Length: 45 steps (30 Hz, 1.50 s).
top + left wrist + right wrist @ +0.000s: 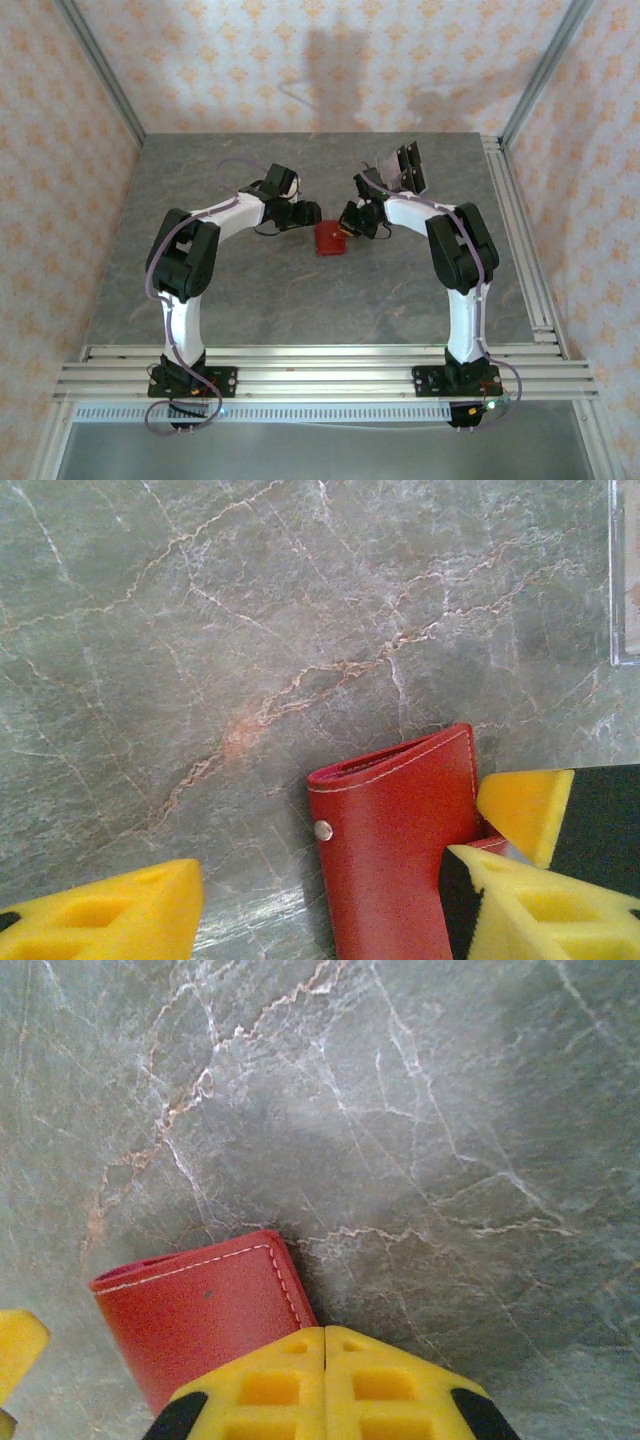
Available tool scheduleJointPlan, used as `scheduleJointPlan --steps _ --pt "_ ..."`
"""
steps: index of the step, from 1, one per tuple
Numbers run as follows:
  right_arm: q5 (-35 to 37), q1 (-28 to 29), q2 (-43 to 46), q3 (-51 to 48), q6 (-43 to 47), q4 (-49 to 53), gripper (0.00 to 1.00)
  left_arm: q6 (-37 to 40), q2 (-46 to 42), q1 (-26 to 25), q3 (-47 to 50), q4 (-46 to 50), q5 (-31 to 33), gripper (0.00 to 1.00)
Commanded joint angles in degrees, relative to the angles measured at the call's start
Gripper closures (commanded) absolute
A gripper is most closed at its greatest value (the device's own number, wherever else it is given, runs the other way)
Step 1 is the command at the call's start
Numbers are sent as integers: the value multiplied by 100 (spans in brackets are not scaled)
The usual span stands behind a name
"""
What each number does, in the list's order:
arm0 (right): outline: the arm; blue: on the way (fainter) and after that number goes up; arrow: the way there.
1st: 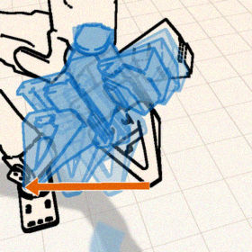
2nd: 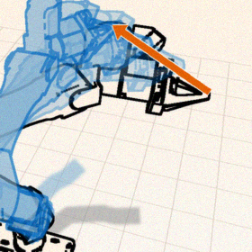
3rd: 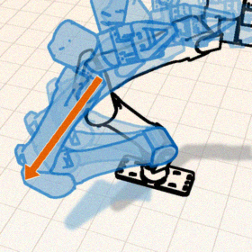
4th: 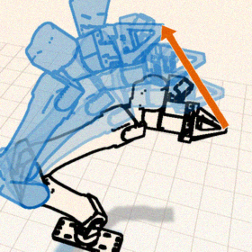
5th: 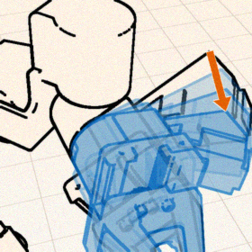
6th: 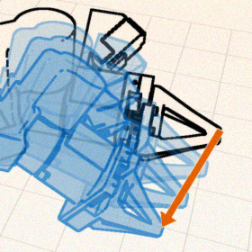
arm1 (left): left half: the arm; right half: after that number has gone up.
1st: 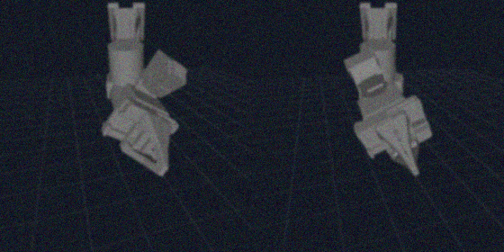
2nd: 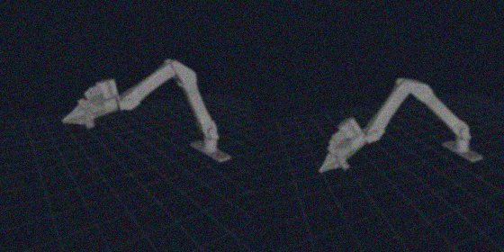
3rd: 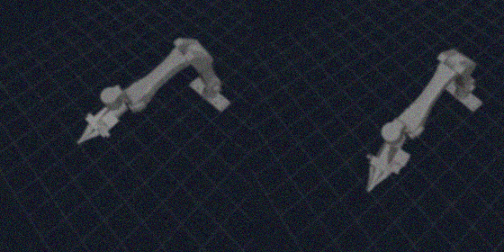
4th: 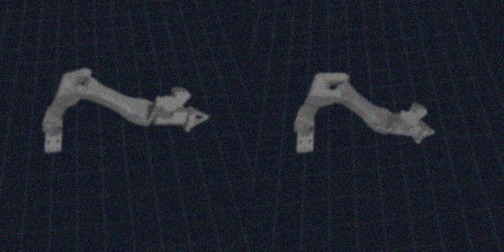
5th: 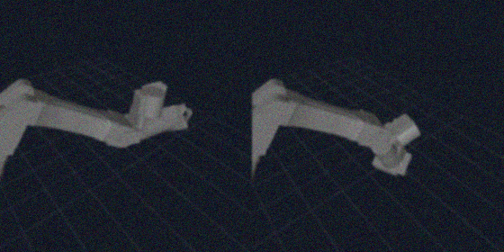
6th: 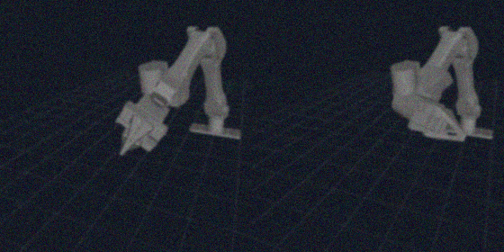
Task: Put the credit cards into the card holder
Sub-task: Pick up the card holder from the center of the table.
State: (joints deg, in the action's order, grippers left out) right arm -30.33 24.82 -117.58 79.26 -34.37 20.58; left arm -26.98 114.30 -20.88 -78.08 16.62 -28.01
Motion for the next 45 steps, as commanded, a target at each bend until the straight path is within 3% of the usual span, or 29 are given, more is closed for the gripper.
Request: scheduleJointPlan --steps 1,12,35,45 --pt "-114 16 141 -125 25 35 100 44 97 5 -207 165 85 35" --pt "-311 -9 489 -381 -87 -220 100 62 259 6 -329 168 -102 33" --pt "-253 -18 140 -508 -185 -355 100 -236 901 -293 -831 -191 -629 35" --pt "-246 -68 60 -535 -205 -394 100 -1194 353 -303 168 -2083 -1224 42"
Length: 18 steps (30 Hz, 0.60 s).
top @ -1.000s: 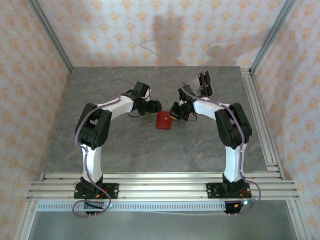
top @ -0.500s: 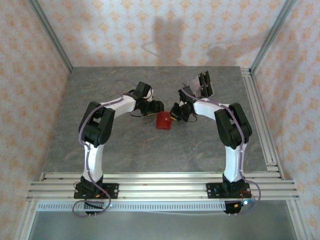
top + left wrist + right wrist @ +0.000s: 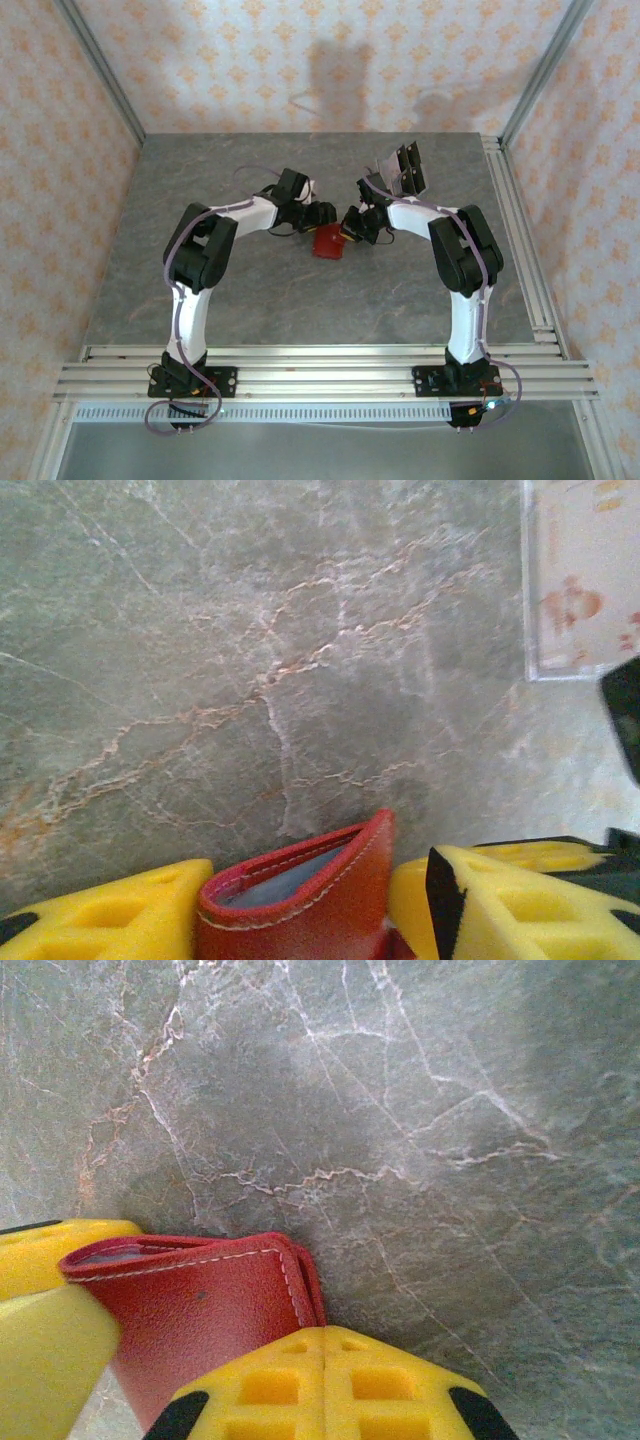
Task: Put the credit cards into the card holder
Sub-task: Pick up the card holder from the center of the table.
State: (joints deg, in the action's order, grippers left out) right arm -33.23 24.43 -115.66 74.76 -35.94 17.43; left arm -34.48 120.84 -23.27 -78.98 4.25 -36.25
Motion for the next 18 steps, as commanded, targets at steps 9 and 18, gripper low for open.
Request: scheduleJointPlan --steps 9,18 --pt "27 -74 -98 -139 -56 -113 100 -516 -307 -65 356 -863 -177 57" --pt "122 -151 226 -156 -28 18 96 -336 -445 -53 427 -646 11 94"
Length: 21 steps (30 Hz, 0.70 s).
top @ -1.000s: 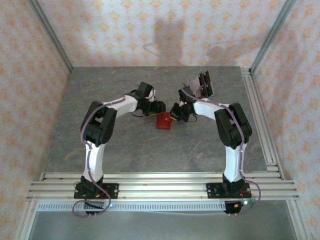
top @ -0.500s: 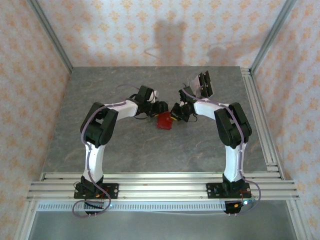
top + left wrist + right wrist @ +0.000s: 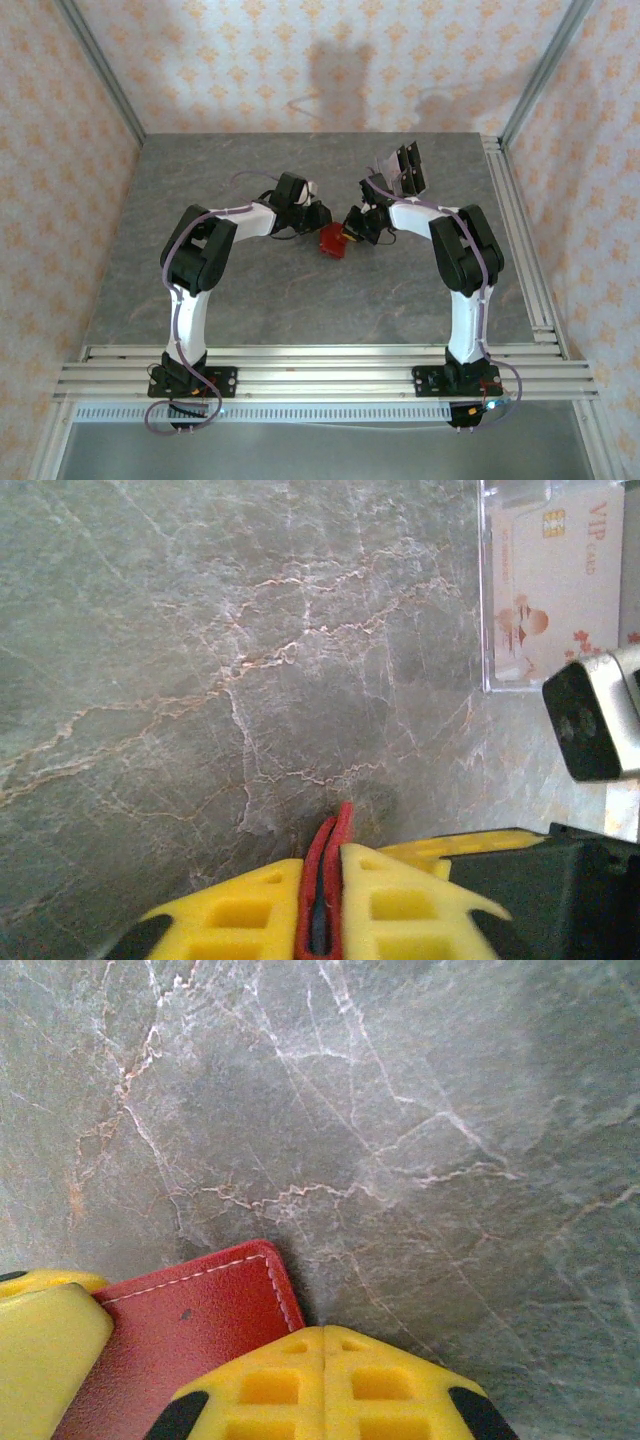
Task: Put the credit cards into the card holder
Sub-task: Pick up the card holder from the center of the table.
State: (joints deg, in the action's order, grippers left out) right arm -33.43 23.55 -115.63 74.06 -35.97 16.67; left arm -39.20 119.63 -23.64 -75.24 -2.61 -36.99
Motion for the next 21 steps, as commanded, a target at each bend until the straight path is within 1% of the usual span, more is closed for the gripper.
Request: scheduleJointPlan --steps 1,3,5,8,13,21 --pt "180 -78 327 -85 8 151 92 169 -367 -10 49 66 104 99" --pt "351 -73 616 -94 85 321 80 252 -499 9 71 143 113 100" --pt "521 -78 924 -153 137 464 71 369 -660 10 106 193 122 100" --pt "795 14 1354 -191 305 782 63 571 -941 17 128 382 204 100" --pt "1093 400 1788 -42 516 1272 55 616 -1440 2 270 525 331 100" --pt "1557 1054 1995 504 629 1689 53 414 -1867 -2 501 573 438 100"
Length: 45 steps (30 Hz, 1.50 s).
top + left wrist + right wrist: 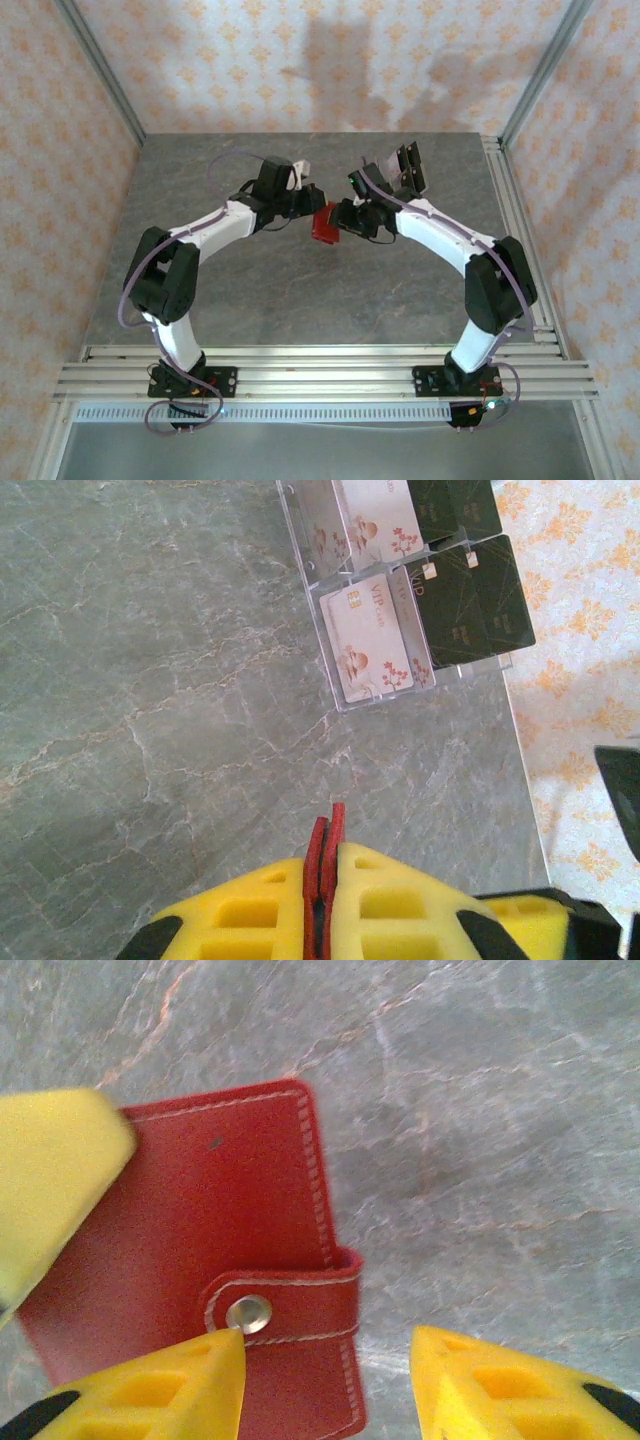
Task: Put the credit cards into the card holder
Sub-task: Pick up the card holder from the center of the table, then open the button on the card holder.
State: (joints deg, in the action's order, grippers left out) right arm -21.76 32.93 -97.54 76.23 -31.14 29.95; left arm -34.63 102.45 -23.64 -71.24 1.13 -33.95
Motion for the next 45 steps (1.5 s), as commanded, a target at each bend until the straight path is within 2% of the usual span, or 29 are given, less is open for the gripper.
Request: scheduleJointPlan --steps 1,7,25,29,36,45 --pt "430 168 190 359 159 399 53 -44 -179 -9 108 202 135 100" --pt "618 289 81 560 207 497 53 -87 -294 -17 170 169 124 100" --pt "392 302 -363 431 119 205 55 -140 -345 -28 102 135 122 100" --pt "518 303 -437 376 154 204 64 -140 -373 -32 102 135 126 100" --pt "547 268 -498 238 194 195 98 -141 -408 -27 110 127 144 100" --pt "429 -239 -85 -446 114 -16 100 -88 -445 -26 197 200 285 100"
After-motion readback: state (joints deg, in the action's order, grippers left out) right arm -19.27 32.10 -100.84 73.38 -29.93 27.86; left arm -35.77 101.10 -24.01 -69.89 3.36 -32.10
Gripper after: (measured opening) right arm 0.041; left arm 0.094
